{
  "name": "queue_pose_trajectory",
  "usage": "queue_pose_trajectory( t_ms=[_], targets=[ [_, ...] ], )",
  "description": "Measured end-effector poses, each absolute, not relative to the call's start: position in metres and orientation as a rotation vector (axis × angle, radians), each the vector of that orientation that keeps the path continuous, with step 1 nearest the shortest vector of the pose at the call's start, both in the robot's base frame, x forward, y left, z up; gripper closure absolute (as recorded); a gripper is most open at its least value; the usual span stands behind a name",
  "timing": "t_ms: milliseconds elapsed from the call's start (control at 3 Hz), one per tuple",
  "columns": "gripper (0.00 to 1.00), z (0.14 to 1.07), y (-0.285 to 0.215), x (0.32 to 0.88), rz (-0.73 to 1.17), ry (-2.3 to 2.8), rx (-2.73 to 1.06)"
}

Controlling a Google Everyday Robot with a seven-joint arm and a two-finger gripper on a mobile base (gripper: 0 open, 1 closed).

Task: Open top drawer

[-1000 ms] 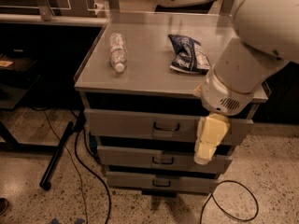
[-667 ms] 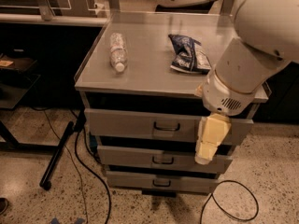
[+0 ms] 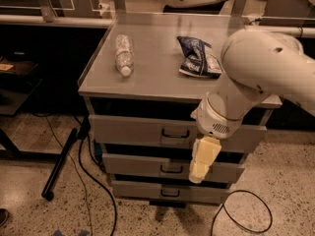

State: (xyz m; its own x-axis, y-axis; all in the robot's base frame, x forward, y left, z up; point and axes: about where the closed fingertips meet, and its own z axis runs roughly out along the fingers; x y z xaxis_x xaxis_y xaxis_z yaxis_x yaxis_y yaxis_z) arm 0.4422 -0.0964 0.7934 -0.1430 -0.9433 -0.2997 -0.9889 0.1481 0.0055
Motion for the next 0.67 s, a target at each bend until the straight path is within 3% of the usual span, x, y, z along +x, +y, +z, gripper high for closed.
queue_pose_trajectory(
  t_ms=[667],
  targets=[
    [0.00,0.7470,-0.0857,0.4639,0.379,2.236,-1.855]
  ],
)
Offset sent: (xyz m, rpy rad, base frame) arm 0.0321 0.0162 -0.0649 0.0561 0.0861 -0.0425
